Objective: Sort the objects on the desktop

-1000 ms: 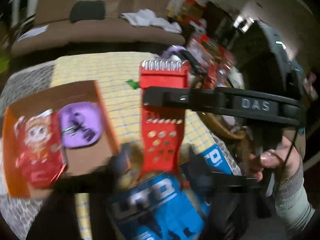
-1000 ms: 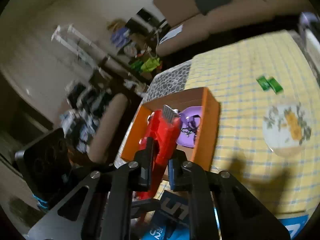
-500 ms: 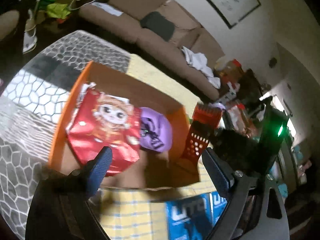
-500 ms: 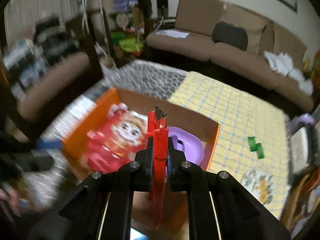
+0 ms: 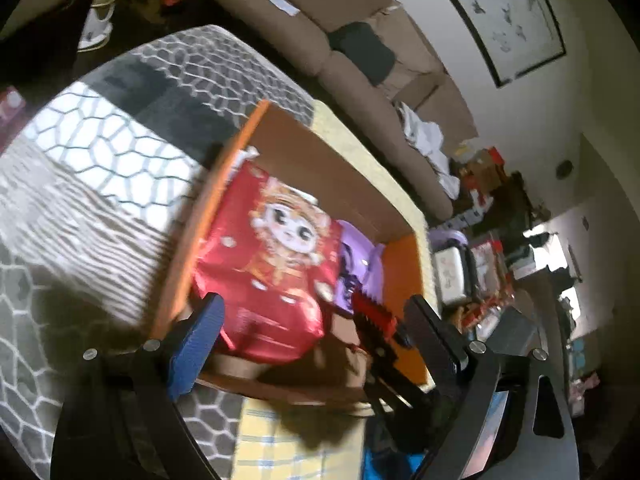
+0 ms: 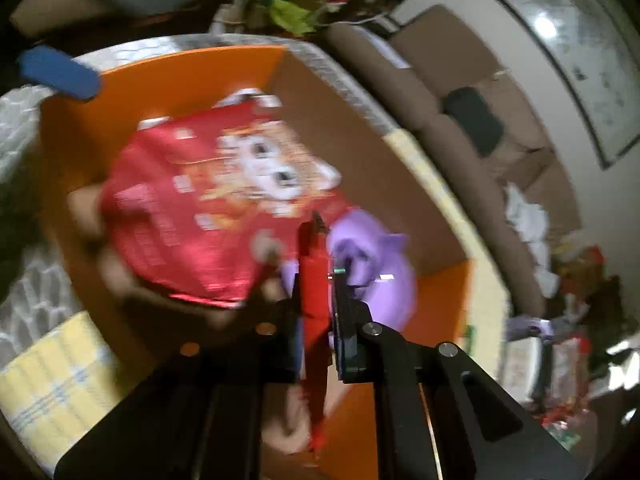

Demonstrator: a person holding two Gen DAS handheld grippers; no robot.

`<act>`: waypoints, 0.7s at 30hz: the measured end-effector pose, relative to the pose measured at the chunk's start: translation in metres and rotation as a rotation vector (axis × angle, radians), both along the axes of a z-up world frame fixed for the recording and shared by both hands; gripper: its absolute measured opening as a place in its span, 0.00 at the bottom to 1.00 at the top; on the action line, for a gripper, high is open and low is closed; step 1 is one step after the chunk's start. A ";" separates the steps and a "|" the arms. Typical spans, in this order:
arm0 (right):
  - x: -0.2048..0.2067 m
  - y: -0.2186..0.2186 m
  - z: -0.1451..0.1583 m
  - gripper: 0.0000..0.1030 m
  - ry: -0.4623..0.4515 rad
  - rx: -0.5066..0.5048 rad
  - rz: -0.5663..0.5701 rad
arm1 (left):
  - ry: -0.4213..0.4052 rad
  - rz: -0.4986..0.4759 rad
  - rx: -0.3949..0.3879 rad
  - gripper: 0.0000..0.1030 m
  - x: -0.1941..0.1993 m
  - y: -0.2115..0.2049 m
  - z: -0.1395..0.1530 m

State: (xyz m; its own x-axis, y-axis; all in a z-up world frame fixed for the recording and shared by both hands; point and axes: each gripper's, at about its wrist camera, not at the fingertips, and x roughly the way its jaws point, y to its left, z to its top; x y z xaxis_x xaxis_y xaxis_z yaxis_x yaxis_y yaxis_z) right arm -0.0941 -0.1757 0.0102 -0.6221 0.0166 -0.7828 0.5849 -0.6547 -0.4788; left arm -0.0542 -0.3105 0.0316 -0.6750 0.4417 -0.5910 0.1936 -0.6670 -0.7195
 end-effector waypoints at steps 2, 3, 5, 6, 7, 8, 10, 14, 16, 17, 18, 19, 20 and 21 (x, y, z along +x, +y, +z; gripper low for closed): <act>0.003 0.010 0.015 0.27 -0.087 -0.143 0.009 | -0.003 0.003 0.010 0.90 0.000 -0.003 -0.003; 0.004 0.019 0.024 0.60 -0.141 -0.229 0.017 | 0.000 0.003 0.010 0.90 0.000 -0.003 -0.002; 0.008 0.041 0.044 0.87 -0.188 -0.369 0.009 | 0.013 -0.024 -0.013 0.90 -0.003 0.004 0.003; 0.010 0.051 0.052 0.86 -0.212 -0.429 0.007 | 0.018 -0.038 -0.022 0.90 -0.004 0.009 0.004; 0.009 0.062 0.058 0.86 -0.238 -0.476 -0.002 | 0.019 -0.051 -0.029 0.90 -0.006 0.013 0.005; 0.008 0.071 0.061 0.86 -0.252 -0.511 -0.021 | 0.019 -0.068 -0.038 0.90 -0.009 0.020 0.006; 0.004 0.092 0.066 0.86 -0.279 -0.579 -0.081 | 0.016 -0.099 -0.058 0.90 -0.012 0.031 0.006; -0.013 0.133 0.066 0.85 -0.363 -0.774 -0.194 | -0.002 -0.162 -0.123 0.90 -0.021 0.058 0.002; -0.017 0.156 0.066 0.84 -0.390 -0.862 -0.237 | 0.000 -0.190 -0.158 0.90 -0.023 0.068 0.001; -0.019 0.164 0.065 0.84 -0.393 -0.882 -0.248 | 0.004 -0.205 -0.173 0.90 -0.023 0.073 0.002; -0.020 0.174 0.067 0.84 -0.384 -0.885 -0.257 | 0.007 -0.224 -0.192 0.90 -0.024 0.079 0.003; -0.021 0.181 0.068 0.84 -0.370 -0.880 -0.265 | 0.018 -0.241 -0.219 0.90 -0.025 0.087 0.005; -0.022 0.188 0.070 0.84 -0.360 -0.876 -0.270 | 0.027 -0.251 -0.239 0.92 -0.024 0.093 0.007; -0.021 0.202 0.074 0.84 -0.344 -0.875 -0.281 | 0.038 -0.265 -0.260 0.92 -0.024 0.101 0.009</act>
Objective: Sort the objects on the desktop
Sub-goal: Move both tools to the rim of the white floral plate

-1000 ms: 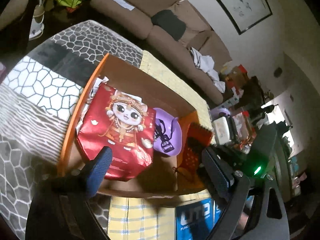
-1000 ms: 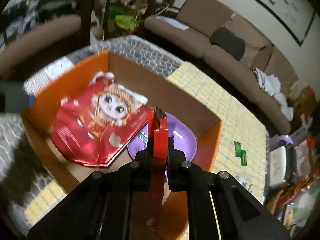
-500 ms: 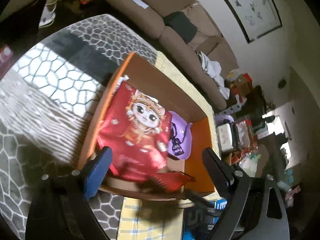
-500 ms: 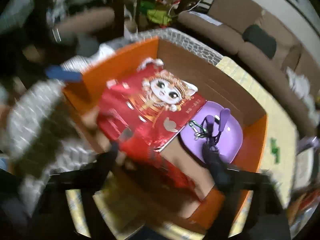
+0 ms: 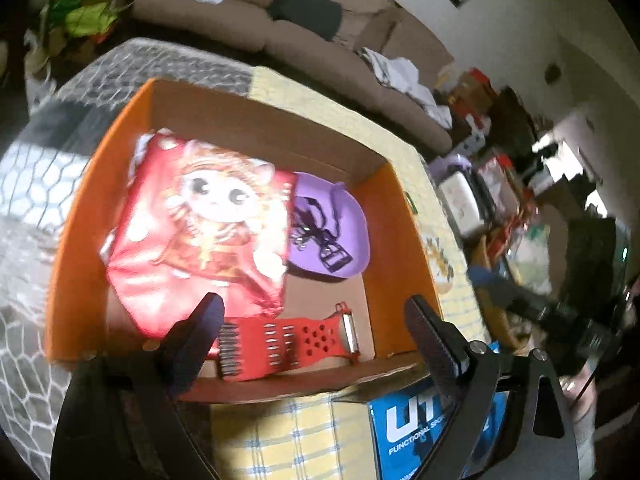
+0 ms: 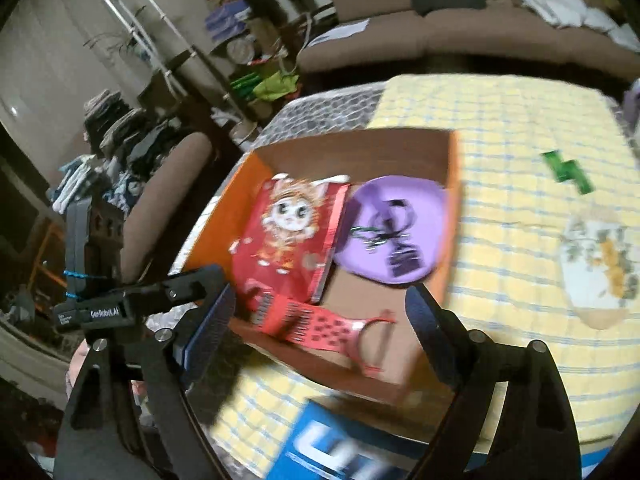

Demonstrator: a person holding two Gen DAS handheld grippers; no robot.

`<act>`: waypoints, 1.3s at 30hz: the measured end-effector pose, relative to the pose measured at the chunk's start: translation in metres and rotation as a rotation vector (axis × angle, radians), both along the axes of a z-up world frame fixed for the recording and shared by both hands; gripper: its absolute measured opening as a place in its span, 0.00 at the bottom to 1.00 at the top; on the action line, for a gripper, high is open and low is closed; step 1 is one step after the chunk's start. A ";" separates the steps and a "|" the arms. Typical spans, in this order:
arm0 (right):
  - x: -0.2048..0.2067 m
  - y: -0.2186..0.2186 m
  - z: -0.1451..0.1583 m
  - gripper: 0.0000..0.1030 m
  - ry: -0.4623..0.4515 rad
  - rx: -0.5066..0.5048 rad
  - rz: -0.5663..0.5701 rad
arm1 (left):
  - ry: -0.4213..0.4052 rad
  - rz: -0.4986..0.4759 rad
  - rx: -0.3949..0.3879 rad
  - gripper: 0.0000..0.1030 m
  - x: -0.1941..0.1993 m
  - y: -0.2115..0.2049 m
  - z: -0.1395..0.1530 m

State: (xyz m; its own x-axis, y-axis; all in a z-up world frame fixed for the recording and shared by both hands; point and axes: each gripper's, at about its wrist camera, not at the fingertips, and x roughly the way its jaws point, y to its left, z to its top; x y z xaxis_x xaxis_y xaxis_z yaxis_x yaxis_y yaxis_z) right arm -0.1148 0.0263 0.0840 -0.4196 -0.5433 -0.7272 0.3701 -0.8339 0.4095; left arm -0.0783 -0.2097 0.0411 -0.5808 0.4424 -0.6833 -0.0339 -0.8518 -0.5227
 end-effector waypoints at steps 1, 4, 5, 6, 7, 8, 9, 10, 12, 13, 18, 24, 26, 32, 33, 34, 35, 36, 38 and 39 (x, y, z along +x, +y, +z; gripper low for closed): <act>0.000 0.012 0.003 0.84 0.008 0.007 -0.019 | 0.017 -0.020 -0.022 0.92 0.001 0.009 0.003; 0.002 0.060 0.014 0.84 0.036 0.040 -0.091 | 0.068 -0.086 -0.070 0.93 0.004 0.037 0.012; 0.003 0.075 0.017 0.84 0.040 0.051 -0.113 | 0.078 -0.102 -0.079 0.94 0.004 0.045 0.014; 0.002 0.090 0.015 0.84 0.042 0.070 -0.137 | 0.089 -0.127 -0.086 0.94 0.005 0.057 0.017; 0.003 0.107 0.014 0.84 0.044 0.097 -0.159 | 0.089 -0.144 -0.084 0.94 0.004 0.064 0.017; 0.004 0.120 0.013 0.84 0.046 0.123 -0.172 | 0.082 -0.159 -0.080 0.94 0.004 0.071 0.018; 0.005 0.135 0.008 0.84 0.045 0.178 -0.192 | 0.070 -0.174 -0.073 0.94 0.002 0.082 0.020; 0.004 0.144 0.002 0.84 0.039 0.207 -0.202 | 0.057 -0.200 -0.056 0.94 -0.001 0.095 0.022; 0.004 0.164 -0.009 0.84 0.018 0.238 -0.218 | 0.043 -0.234 -0.039 0.94 -0.007 0.116 0.027; 0.004 0.176 -0.016 0.84 -0.001 0.229 -0.230 | 0.028 -0.251 -0.047 0.94 -0.014 0.132 0.030; -0.002 0.206 -0.049 0.50 -0.062 0.226 -0.249 | -0.006 -0.293 -0.101 0.94 -0.055 0.203 0.041; -0.031 0.233 -0.087 0.50 -0.126 0.186 -0.292 | -0.141 -0.290 -0.138 0.94 -0.133 0.263 0.009; -0.042 0.238 -0.100 0.51 -0.167 0.186 -0.294 | -0.191 -0.281 -0.133 0.94 -0.153 0.273 -0.007; -0.066 0.251 -0.122 0.51 -0.219 0.189 -0.281 | -0.290 -0.272 -0.150 0.94 -0.203 0.294 -0.040; -0.069 0.252 -0.123 0.51 -0.223 0.178 -0.277 | -0.309 -0.266 -0.127 0.94 -0.209 0.293 -0.047; -0.071 0.252 -0.124 0.52 -0.228 0.170 -0.277 | -0.319 -0.262 -0.113 0.94 -0.213 0.293 -0.051; -0.074 0.252 -0.125 0.52 -0.229 0.175 -0.281 | -0.330 -0.257 -0.095 0.94 -0.216 0.293 -0.057; -0.077 0.251 -0.126 0.53 -0.226 0.187 -0.286 | -0.332 -0.258 -0.087 0.94 -0.216 0.293 -0.060; -0.082 0.250 -0.127 0.56 -0.225 0.193 -0.296 | -0.331 -0.262 -0.070 0.94 -0.217 0.295 -0.066; -0.084 0.249 -0.127 0.56 -0.220 0.200 -0.299 | -0.328 -0.269 -0.067 0.94 -0.217 0.298 -0.068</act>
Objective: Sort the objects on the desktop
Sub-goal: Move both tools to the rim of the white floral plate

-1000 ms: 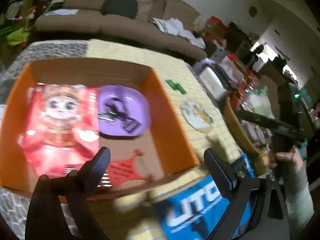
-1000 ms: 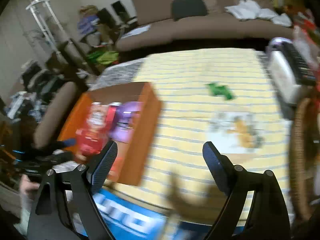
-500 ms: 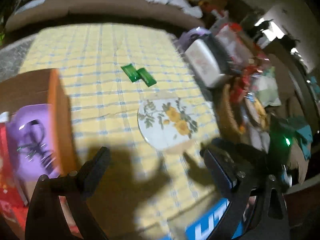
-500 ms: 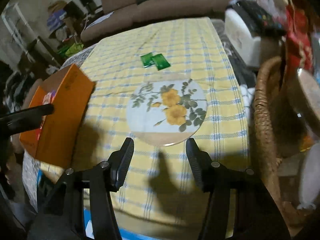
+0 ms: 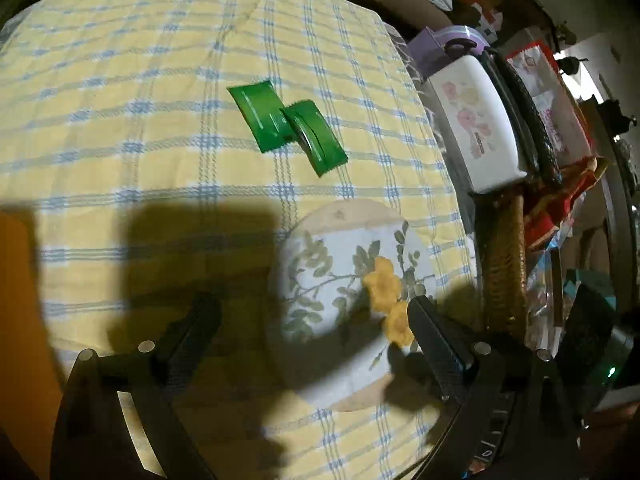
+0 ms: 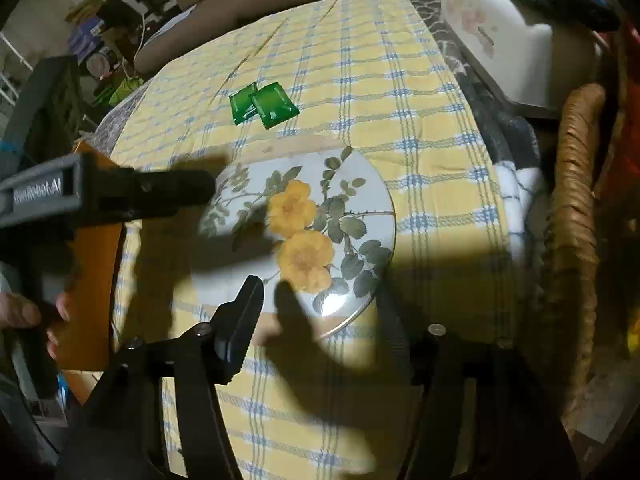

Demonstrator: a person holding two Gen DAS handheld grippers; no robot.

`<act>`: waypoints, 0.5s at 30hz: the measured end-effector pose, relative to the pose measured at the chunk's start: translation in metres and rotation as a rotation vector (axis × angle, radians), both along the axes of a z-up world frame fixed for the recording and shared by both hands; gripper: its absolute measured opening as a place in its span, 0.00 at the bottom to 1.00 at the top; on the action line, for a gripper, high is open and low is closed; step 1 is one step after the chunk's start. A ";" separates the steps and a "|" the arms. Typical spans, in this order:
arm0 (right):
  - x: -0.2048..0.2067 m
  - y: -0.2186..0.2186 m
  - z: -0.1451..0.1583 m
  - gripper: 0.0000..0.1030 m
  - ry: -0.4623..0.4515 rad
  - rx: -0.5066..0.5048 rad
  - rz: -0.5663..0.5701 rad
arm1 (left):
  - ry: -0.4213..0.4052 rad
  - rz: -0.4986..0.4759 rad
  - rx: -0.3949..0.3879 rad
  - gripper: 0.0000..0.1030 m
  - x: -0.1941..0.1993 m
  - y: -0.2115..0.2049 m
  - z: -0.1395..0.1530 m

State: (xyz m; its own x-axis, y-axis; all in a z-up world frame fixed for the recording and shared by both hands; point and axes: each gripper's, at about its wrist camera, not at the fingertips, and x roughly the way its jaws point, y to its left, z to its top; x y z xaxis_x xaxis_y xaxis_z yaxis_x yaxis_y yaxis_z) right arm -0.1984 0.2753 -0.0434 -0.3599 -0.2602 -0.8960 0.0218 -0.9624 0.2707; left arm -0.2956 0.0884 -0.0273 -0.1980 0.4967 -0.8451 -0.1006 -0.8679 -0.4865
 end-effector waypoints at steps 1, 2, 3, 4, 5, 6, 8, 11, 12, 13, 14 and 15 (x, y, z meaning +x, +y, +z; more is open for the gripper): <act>-0.002 -0.001 -0.001 0.56 0.001 0.010 -0.002 | 0.009 -0.003 -0.008 0.94 0.001 0.002 -0.001; -0.003 -0.002 -0.002 0.56 -0.002 0.020 -0.006 | 0.020 0.000 -0.010 0.94 0.001 0.003 0.000; -0.004 -0.003 -0.004 0.56 -0.011 0.027 -0.013 | 0.033 0.013 -0.005 0.94 0.002 0.002 0.000; -0.006 -0.003 -0.007 0.58 -0.019 0.022 -0.017 | 0.034 0.021 0.001 0.94 0.000 0.002 0.000; -0.006 -0.003 -0.007 0.60 -0.017 0.007 -0.022 | 0.032 0.026 0.008 0.94 -0.001 0.002 0.000; -0.007 -0.002 -0.006 0.66 -0.011 -0.019 -0.027 | 0.031 0.028 0.025 0.94 -0.001 0.002 0.000; -0.007 0.000 -0.007 0.68 0.002 -0.079 -0.028 | 0.016 0.011 0.094 0.96 -0.001 0.002 -0.001; -0.006 0.003 -0.007 0.69 0.012 -0.137 -0.023 | 0.004 0.011 0.127 0.96 0.005 0.000 -0.003; -0.006 0.003 -0.007 0.69 0.014 -0.142 -0.022 | -0.007 0.024 0.157 0.96 0.008 -0.005 -0.004; -0.005 0.004 -0.007 0.70 0.014 -0.149 -0.024 | -0.025 0.045 0.197 0.96 0.011 -0.010 -0.005; -0.005 0.004 -0.008 0.70 0.013 -0.154 -0.028 | -0.039 0.058 0.233 0.96 0.013 -0.015 -0.006; -0.005 0.005 -0.009 0.70 0.009 -0.158 -0.034 | -0.053 0.067 0.275 0.95 0.015 -0.019 -0.007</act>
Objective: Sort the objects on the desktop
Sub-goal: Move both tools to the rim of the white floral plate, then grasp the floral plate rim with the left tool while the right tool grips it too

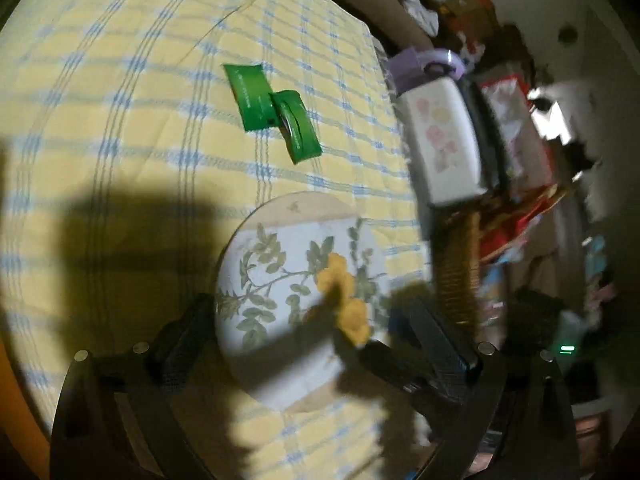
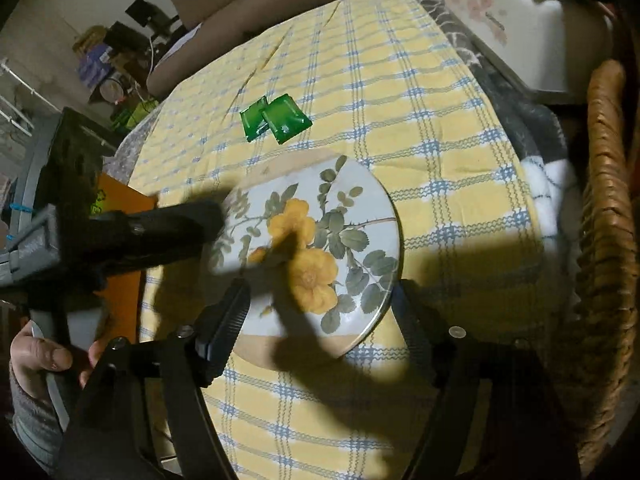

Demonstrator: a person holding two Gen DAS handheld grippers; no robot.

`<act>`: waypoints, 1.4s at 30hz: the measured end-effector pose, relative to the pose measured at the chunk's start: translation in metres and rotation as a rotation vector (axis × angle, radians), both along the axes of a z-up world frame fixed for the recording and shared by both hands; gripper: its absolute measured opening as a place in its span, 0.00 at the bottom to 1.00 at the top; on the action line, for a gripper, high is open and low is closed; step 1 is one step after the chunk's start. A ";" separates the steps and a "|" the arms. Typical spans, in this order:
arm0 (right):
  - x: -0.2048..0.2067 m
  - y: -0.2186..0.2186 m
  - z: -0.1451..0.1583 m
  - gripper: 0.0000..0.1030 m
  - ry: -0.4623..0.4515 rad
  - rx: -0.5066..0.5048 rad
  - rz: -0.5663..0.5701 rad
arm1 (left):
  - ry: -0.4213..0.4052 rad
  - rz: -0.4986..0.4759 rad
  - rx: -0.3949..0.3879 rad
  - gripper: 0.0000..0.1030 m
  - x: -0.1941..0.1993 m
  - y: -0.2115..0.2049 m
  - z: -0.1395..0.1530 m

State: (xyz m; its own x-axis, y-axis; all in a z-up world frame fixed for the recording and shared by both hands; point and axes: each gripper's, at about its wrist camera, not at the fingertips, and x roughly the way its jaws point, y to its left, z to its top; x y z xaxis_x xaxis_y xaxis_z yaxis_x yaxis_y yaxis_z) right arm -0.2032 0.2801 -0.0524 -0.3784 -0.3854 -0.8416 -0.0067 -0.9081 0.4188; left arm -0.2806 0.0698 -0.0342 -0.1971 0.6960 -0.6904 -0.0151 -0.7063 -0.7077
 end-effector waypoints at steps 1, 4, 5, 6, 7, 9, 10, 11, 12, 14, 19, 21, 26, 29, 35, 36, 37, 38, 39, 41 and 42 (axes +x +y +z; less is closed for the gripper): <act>0.001 0.001 0.000 0.70 -0.002 -0.013 -0.001 | -0.016 0.004 0.064 0.93 0.003 -0.004 0.000; 0.001 0.000 -0.003 0.68 -0.003 -0.111 0.013 | -0.032 -0.028 0.240 0.83 0.017 0.001 0.012; 0.001 0.002 -0.004 0.67 -0.001 -0.181 0.008 | -0.008 -0.053 0.234 0.83 0.022 0.007 0.019; 0.001 0.002 -0.007 0.62 -0.008 -0.281 0.013 | 0.019 -0.077 0.198 0.82 0.027 0.014 0.026; 0.002 0.001 -0.009 0.62 -0.009 -0.308 0.012 | 0.036 -0.085 0.143 0.80 0.031 0.019 0.029; 0.004 -0.003 -0.006 0.62 0.003 -0.270 0.014 | 0.026 -0.050 0.096 0.59 0.032 0.017 0.024; 0.005 -0.003 -0.004 0.61 0.008 -0.255 0.012 | 0.005 -0.016 0.110 0.30 0.032 0.011 0.017; 0.006 -0.001 -0.003 0.61 0.008 -0.258 0.002 | -0.018 0.031 0.142 0.13 0.031 0.001 0.008; 0.006 0.002 -0.004 0.57 0.000 -0.281 -0.002 | -0.032 0.073 0.168 0.05 0.032 -0.008 0.001; 0.008 0.004 -0.006 0.54 -0.011 -0.312 -0.006 | -0.038 0.126 0.171 0.06 0.033 -0.019 -0.006; 0.010 0.016 -0.019 0.72 -0.051 -0.463 -0.129 | -0.048 0.135 0.314 0.06 0.045 -0.019 -0.010; 0.010 0.022 -0.029 0.75 -0.079 -0.551 -0.182 | -0.049 0.127 0.377 0.06 0.052 -0.016 -0.006; 0.016 0.022 -0.007 0.34 0.017 -0.722 -0.145 | -0.023 0.110 0.483 0.11 0.069 -0.023 0.018; 0.026 0.003 0.038 0.22 0.121 -0.679 -0.056 | 0.028 0.103 0.511 0.13 0.084 -0.042 0.047; 0.037 -0.073 0.088 0.18 0.154 -0.741 0.102 | 0.143 0.127 0.430 0.15 0.119 -0.132 0.102; 0.034 -0.093 0.092 0.18 0.148 -0.740 0.128 | 0.151 0.139 0.419 0.16 0.122 -0.148 0.103; 0.032 -0.115 0.096 0.18 0.138 -0.736 0.151 | 0.153 0.165 0.404 0.18 0.127 -0.171 0.104; 0.030 -0.130 0.095 0.18 0.126 -0.738 0.167 | 0.150 0.192 0.400 0.18 0.131 -0.190 0.103; 0.025 -0.153 0.094 0.18 0.108 -0.742 0.187 | 0.148 0.222 0.390 0.19 0.135 -0.211 0.102; 0.014 -0.195 0.088 0.18 0.074 -0.739 0.222 | 0.139 0.276 0.352 0.21 0.140 -0.251 0.097; 0.008 -0.216 0.083 0.18 0.057 -0.741 0.232 | 0.132 0.301 0.333 0.21 0.142 -0.270 0.094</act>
